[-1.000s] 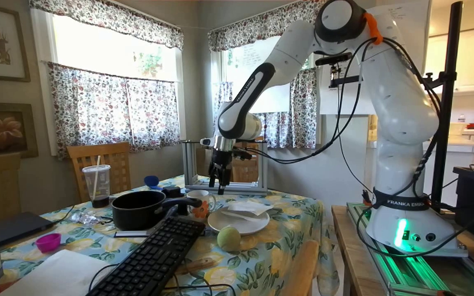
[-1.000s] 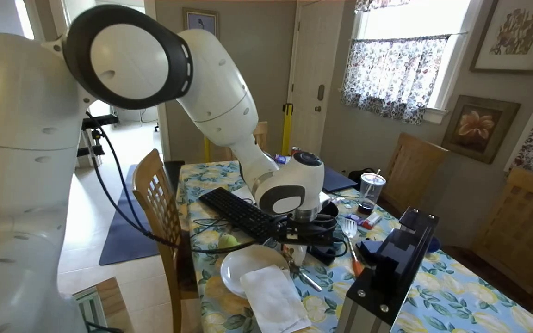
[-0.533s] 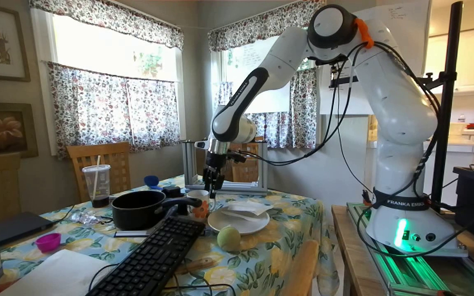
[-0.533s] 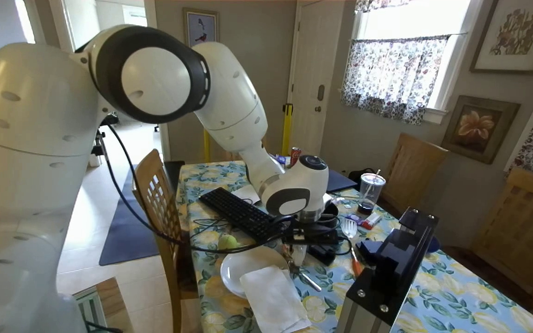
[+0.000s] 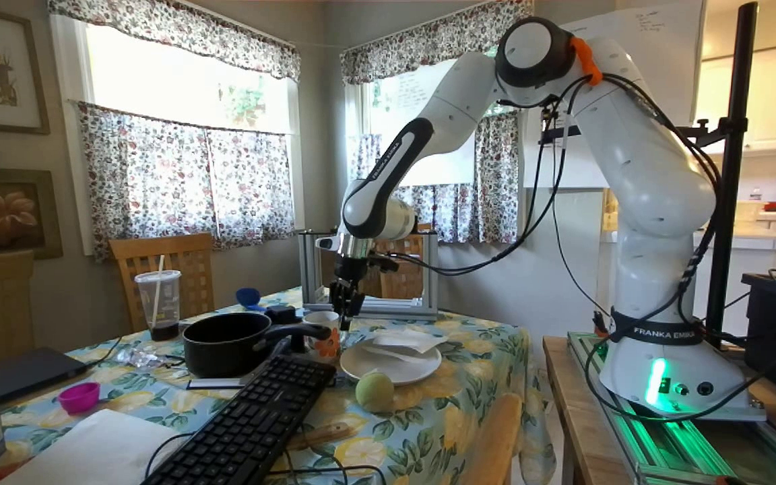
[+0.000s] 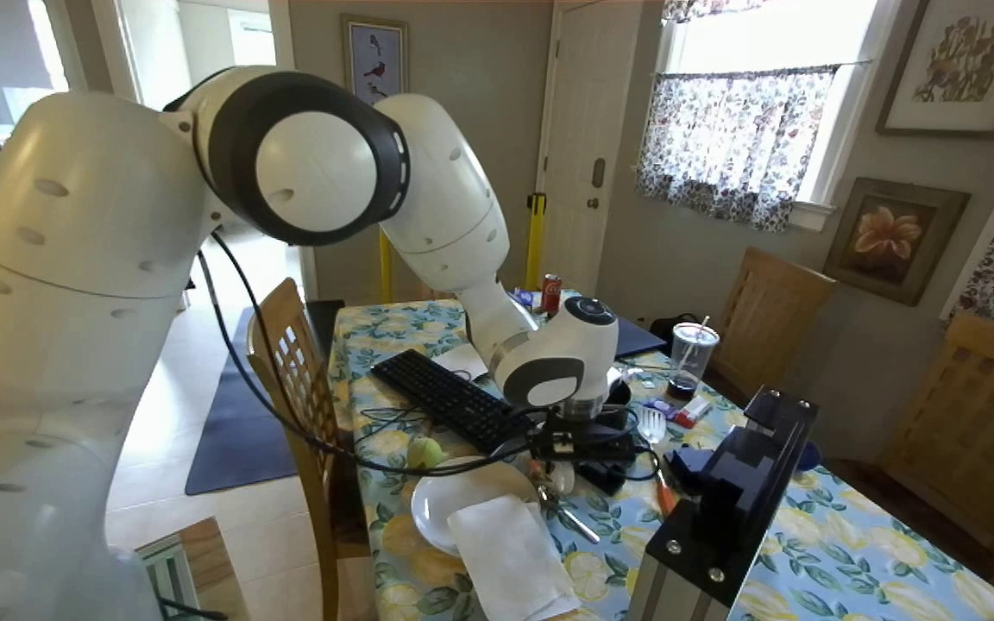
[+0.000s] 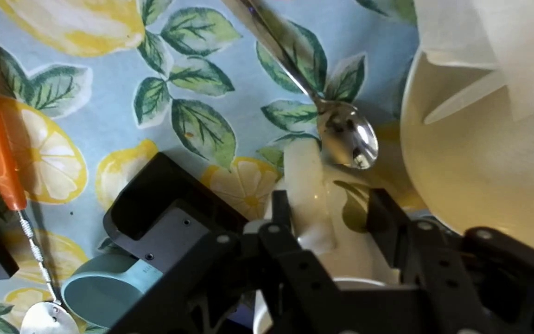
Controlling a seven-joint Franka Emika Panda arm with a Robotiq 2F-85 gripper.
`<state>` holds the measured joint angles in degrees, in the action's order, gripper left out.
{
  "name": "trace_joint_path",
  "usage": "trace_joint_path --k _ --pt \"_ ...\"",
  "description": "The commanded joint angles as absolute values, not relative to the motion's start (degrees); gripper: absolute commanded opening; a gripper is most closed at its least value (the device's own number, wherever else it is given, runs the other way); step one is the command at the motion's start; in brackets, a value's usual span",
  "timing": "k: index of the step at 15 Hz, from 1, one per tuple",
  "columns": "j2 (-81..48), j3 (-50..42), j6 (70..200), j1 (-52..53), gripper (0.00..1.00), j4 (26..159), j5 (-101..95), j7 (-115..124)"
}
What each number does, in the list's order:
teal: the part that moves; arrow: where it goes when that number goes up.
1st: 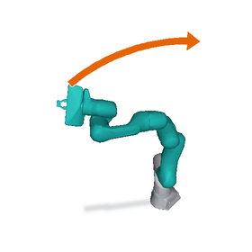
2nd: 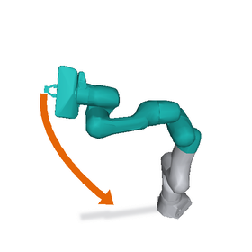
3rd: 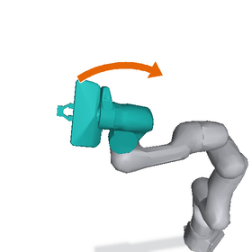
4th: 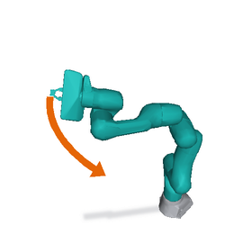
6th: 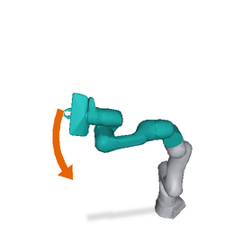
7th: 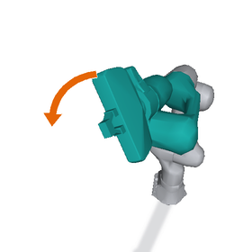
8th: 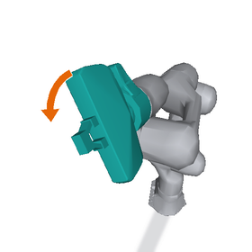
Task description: Move the mug to the right.
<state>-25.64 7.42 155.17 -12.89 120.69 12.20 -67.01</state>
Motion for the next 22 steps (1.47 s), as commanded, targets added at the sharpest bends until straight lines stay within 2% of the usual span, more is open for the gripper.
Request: trace_joint_path --k 1,3,4,5,8,13,22 --pt "-26.96 8.17 153.49 -13.5 0.16 118.39 10.88 -67.76" --pt "-26.44 8.01 153.24 -13.23 0.02 118.72 10.38 -67.72" --pt "-26.07 7.92 153.26 -13.04 0.02 119.12 10.18 -67.55" --pt "-25.81 8.06 153.36 -13.03 0.06 119.53 10.21 -67.59" --pt "-24.96 9.36 153.52 -13.39 0.05 120.56 12.1 -67.17" --pt "-16.33 12.26 150.99 -13.89 0.05 125.83 17.73 -64.51" --pt "-3.36 4.85 151.5 -10.22 0.05 132.23 19.51 -49.4"
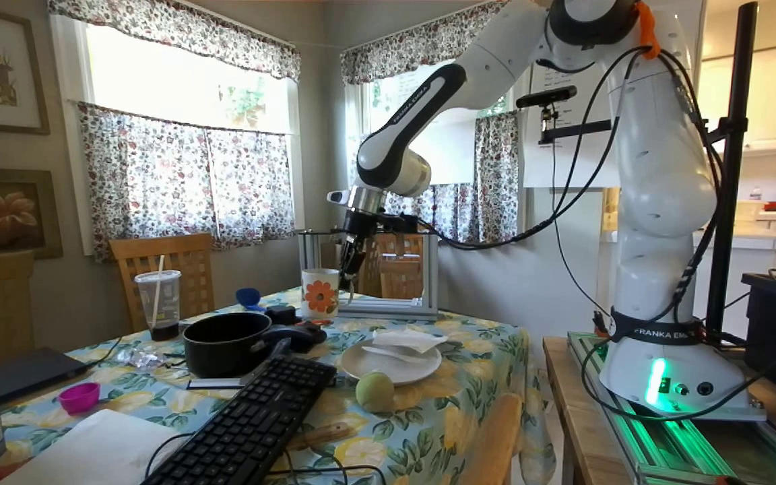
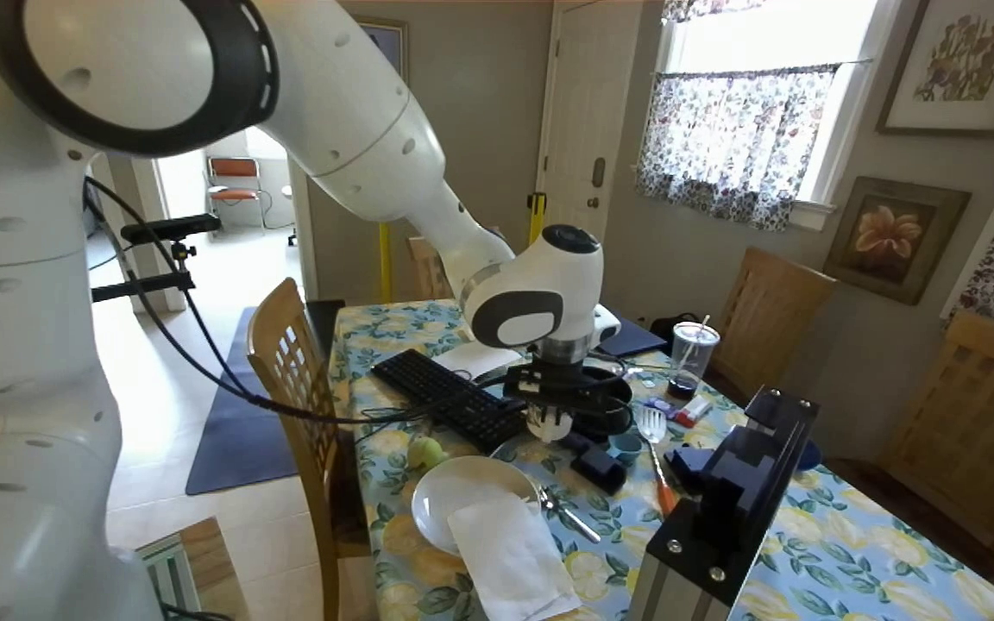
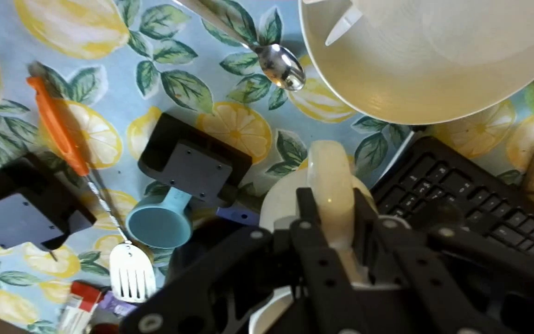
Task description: Move the mug to the right.
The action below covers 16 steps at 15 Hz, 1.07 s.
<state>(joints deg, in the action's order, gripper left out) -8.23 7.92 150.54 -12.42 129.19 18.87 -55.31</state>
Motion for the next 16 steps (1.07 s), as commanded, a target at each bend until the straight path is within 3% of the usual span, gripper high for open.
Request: trace_joint_path --k 1,16 --pt "-3.11 3.56 152.92 -9.55 0.05 132.53 17.65 -45.26" --pt "-15.5 -9.55 158.35 -5.14 0.05 125.2 -0.45 8.57"
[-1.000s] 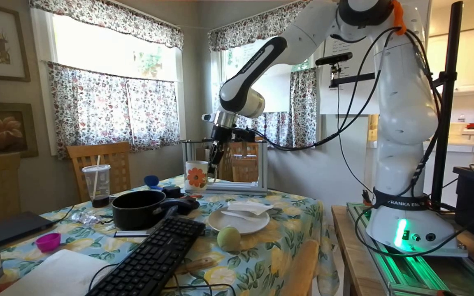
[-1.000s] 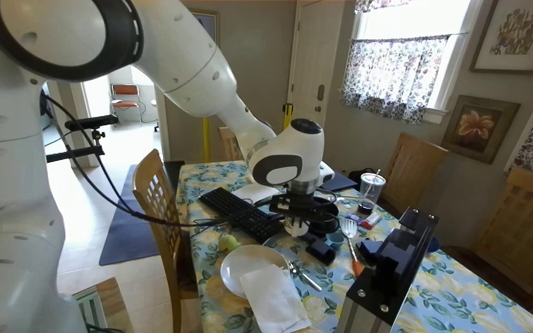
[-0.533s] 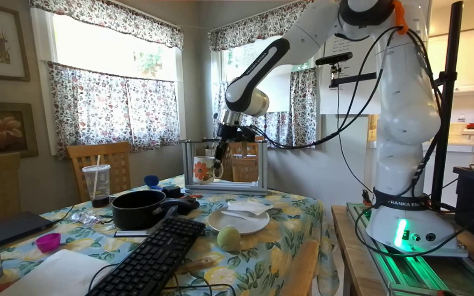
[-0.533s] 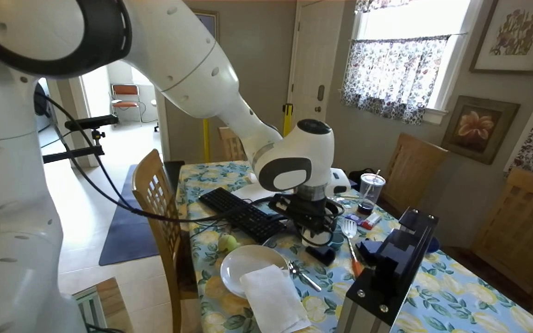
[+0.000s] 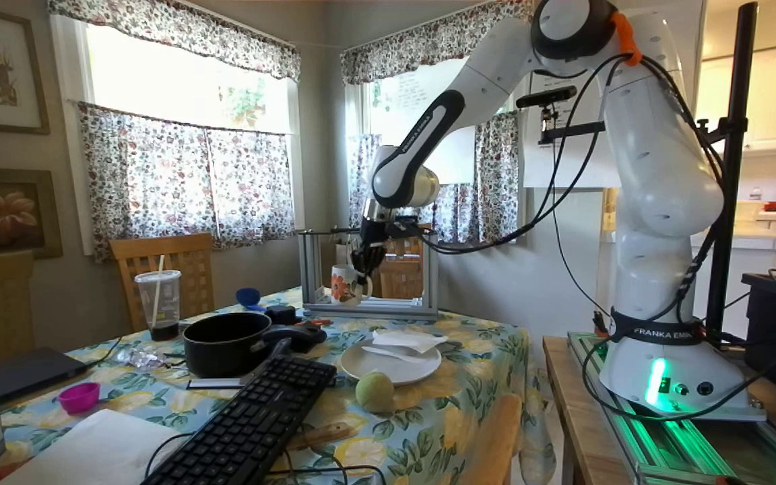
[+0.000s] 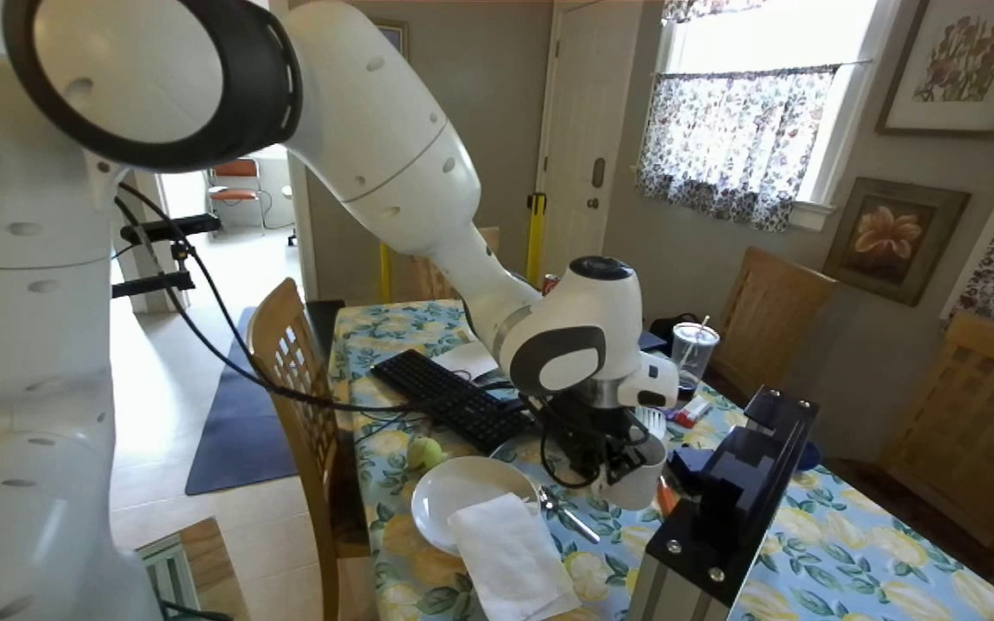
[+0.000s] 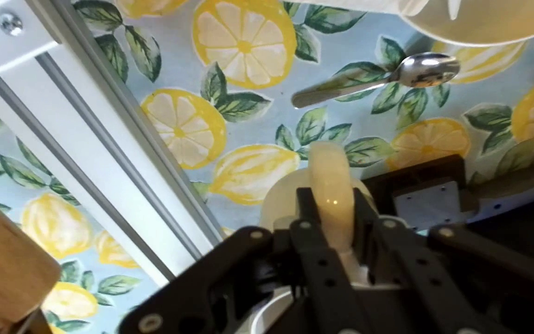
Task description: Move the mug to the right.
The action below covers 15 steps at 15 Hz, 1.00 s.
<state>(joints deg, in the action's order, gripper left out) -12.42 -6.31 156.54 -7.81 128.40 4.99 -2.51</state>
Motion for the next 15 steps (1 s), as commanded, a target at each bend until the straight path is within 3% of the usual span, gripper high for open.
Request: trace_joint_path --k 1,15 --pt "-16.56 -10.67 158.78 -4.22 0.05 124.39 -2.06 11.2" --pt "-29.64 -8.93 156.67 -3.48 0.05 112.24 0.37 11.52"
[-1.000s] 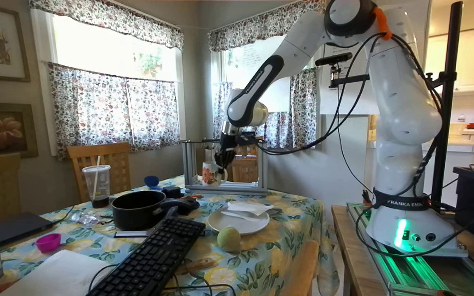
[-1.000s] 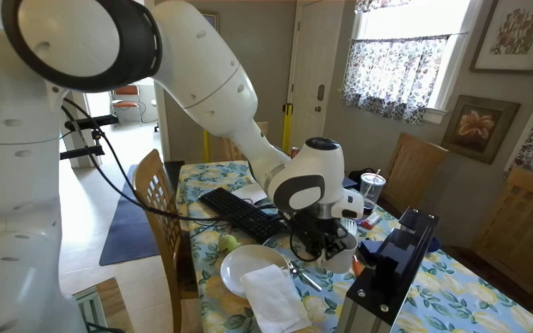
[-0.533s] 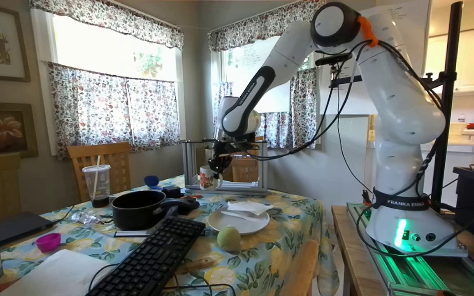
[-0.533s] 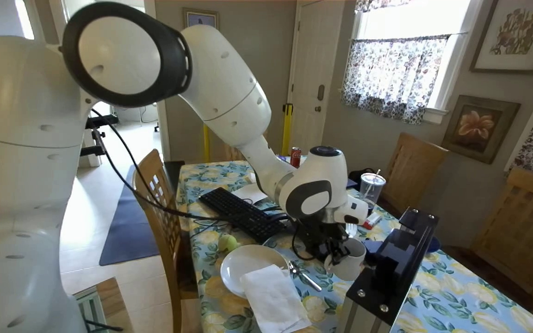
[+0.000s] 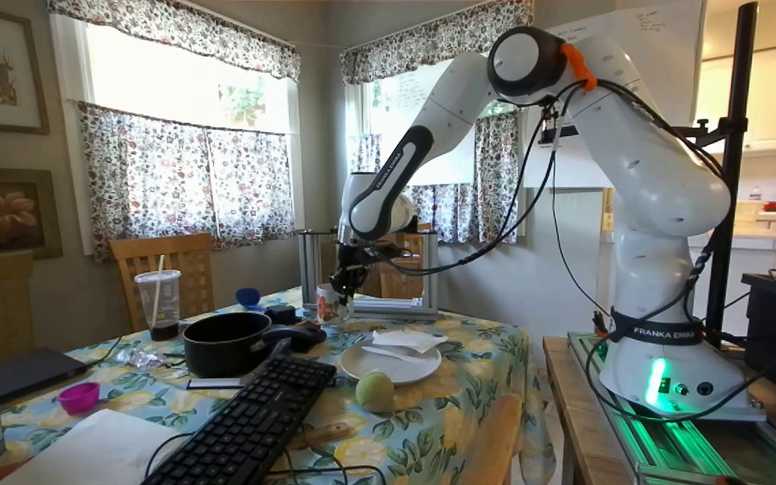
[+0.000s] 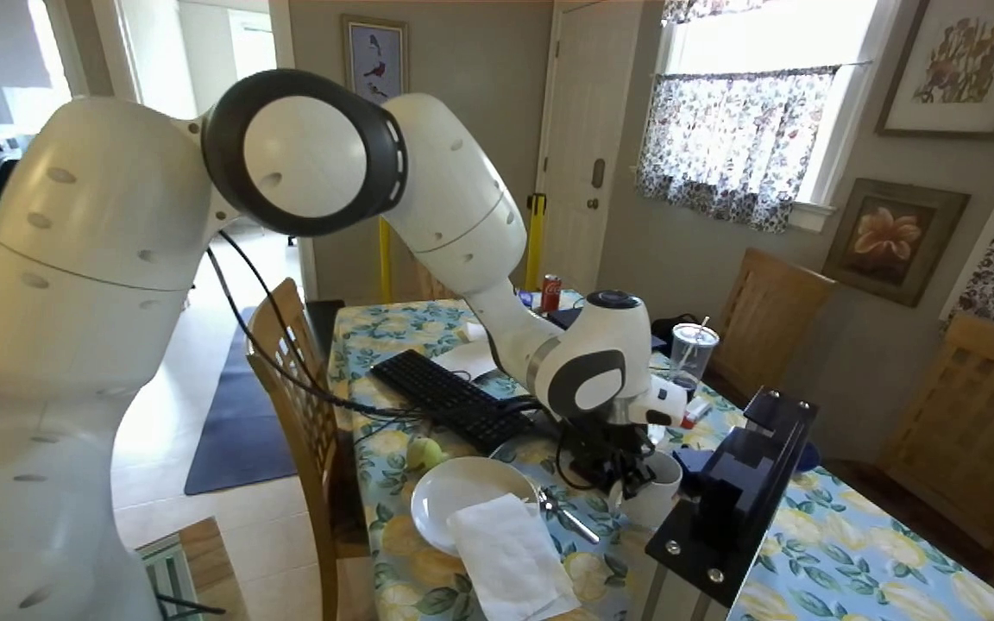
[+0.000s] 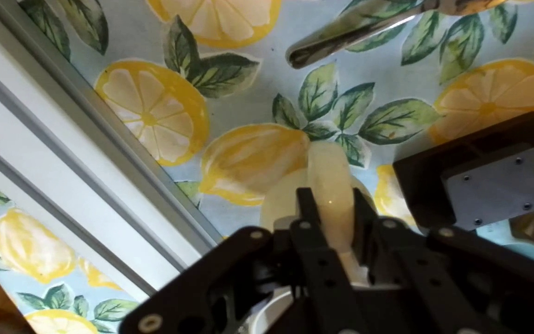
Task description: Move the mug to the right.
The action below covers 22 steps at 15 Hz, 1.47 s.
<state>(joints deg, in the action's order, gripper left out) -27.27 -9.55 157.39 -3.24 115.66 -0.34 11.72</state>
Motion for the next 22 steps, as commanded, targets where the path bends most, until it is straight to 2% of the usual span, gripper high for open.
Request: trace_joint_path --k 1,4,5,6,8,13,15,22 --pt "-30.14 -8.6 156.53 -3.62 0.05 111.8 0.54 11.14" --pt "-31.17 -7.92 156.61 -3.52 0.05 110.79 0.48 10.57" --pt "-31.68 -8.86 157.18 -2.61 0.08 110.41 -0.5 11.57" --pt "-31.84 -9.04 157.61 -2.3 0.45 110.23 -0.9 11.5" --pt "-30.39 -8.39 158.77 -2.3 0.51 110.98 -1.4 9.49" --pt "-21.9 -5.71 153.78 -1.51 0.87 115.5 -1.34 3.91" --pt "-17.75 -3.95 149.22 -0.87 0.99 117.75 -1.01 2.53" --pt "-6.0 -2.68 138.47 3.89 1.0 124.91 -7.35 8.96"
